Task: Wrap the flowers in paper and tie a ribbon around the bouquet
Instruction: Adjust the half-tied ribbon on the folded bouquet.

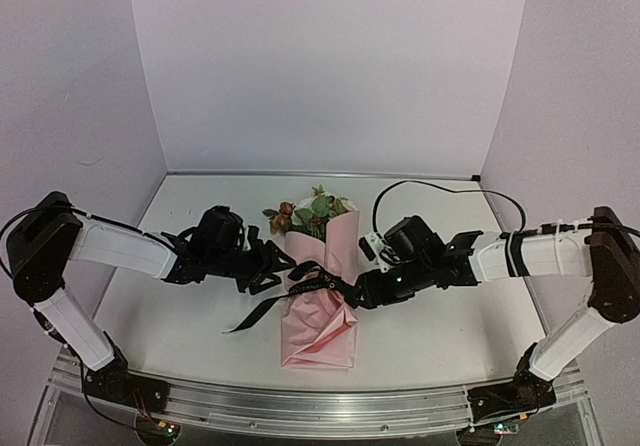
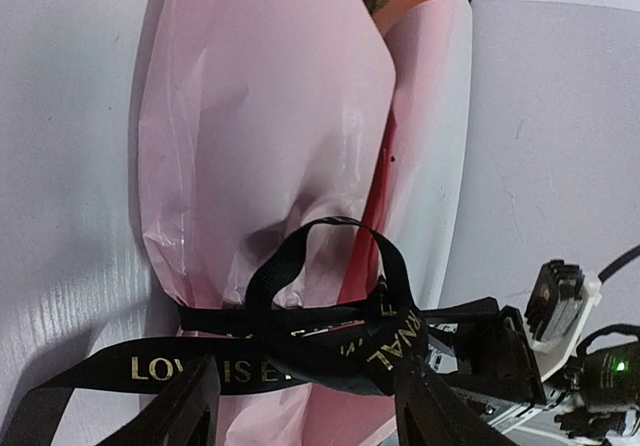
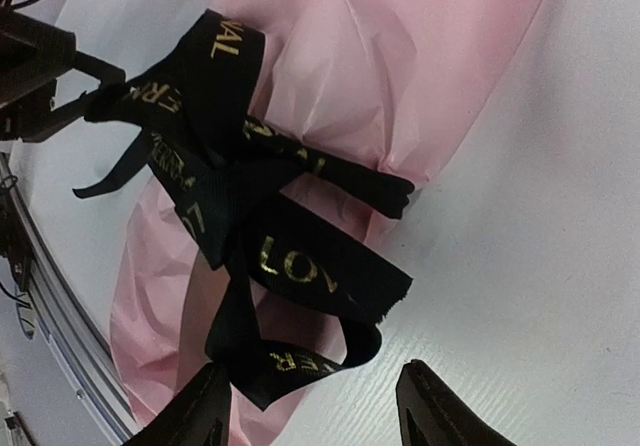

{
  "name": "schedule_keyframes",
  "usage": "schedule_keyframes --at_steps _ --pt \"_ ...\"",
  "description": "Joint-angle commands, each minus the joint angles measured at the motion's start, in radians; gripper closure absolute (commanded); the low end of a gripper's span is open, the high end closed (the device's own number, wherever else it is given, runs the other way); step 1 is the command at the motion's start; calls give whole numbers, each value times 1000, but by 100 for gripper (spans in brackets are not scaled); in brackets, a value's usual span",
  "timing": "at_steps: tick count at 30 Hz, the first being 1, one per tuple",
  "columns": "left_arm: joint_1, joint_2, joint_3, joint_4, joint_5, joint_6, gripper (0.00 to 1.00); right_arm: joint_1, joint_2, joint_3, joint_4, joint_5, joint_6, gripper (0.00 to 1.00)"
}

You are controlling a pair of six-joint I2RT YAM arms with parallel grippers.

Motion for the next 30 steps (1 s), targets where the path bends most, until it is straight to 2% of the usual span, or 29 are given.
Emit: schedule_keyframes --at_steps 1,7,12,17,20,26,30 --pt "-22 38 32 88 0 -131 41 26 -69 19 -86 72 -78 42" --pt "-30 99 74 116 -12 -172 44 44 -76 27 -114 99 -93 42" --pt "-33 139 93 129 -21 -187 54 46 -86 12 -119 132 -89 43" --pt "-30 143 129 77 -66 -120 86 40 -117 -11 -112 175 -80 43" --pt "-24 144 155 30 -72 -66 98 31 -130 -42 -81 171 -71 52" --pt "-3 147 201 -56 -77 46 100 -26 -115 -95 -44 162 -36 63" --pt "17 162 238 -111 -48 125 100 -41 -56 -72 -23 118 -47 57"
